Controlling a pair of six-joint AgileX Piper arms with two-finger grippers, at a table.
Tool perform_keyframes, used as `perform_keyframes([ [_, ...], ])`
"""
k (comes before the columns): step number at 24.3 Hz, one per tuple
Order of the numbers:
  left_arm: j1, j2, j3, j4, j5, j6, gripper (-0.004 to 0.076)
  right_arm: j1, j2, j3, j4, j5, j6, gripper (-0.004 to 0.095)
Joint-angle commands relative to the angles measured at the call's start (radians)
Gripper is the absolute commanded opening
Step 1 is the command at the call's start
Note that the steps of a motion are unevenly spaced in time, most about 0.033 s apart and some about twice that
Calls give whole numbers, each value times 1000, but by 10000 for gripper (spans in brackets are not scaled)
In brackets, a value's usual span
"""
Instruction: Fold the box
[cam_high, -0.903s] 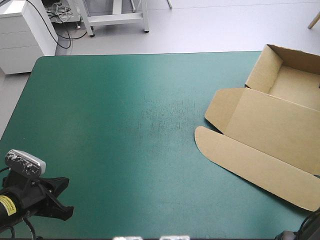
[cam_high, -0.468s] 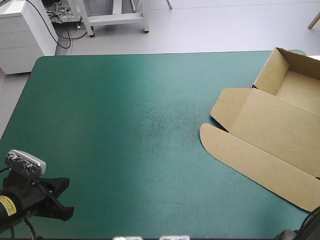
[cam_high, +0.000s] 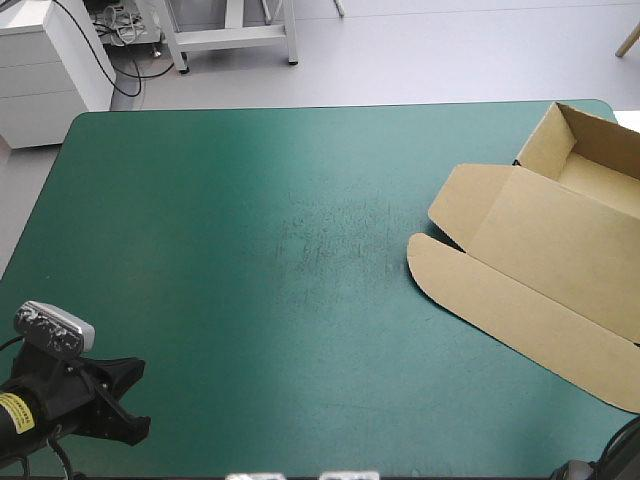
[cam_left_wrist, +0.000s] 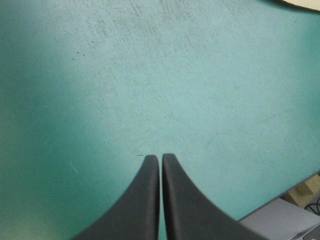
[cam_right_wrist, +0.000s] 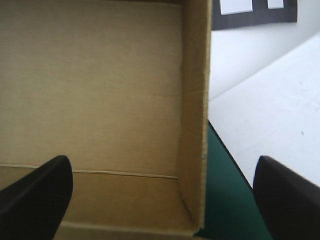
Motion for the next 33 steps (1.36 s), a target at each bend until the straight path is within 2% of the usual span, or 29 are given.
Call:
perform_keyframes([
  [1,-2,9,-21,-23,-29,-7,-8,-6,-162,-50,107,-13,-73,898],
  [4,-2,9,-21,-23,-29,-7,-8,-1,-236,-38,223,-13,-85,877],
  [6,-2,9,-21,-21,-29,-7,-8,16,-280,-22,276,-13,-130,772],
  [9,-2,9,-21,-23,-29,-7,-8,61,-339,11,282,-13,-137,446],
  [11,-2,9,-21,-23,-29,-23,-8,103,-386,50,284,-13,-165,131],
  [12,-2,9,-21,-23,-29,-23,-8,124,-402,73,286,-13,-170,6],
  [15,-2,9,-21,-48,-34,-23,-8,314,-491,184,281,-18,-228,0],
  [18,-2,9,-21,-111,-67,-29,-8,440,-581,266,264,-72,-237,-1],
  [20,-2,5,-21,-117,-83,-17,-8,513,-683,354,299,-152,-253,-2],
  [22,-2,-23,-21,-102,-146,20,-8,583,-836,494,331,-247,-269,-2],
  [24,-2,-68,-21,-102,-199,20,-8,627,-956,611,331,-334,-269,-2],
  [26,-2,-101,-21,-101,-202,20,-8,650,-1065,721,318,-398,-282,-2],
  [33,-2,-180,19,-98,-235,105,-8,651,-1269,963,245,-436,-282,-2],
])
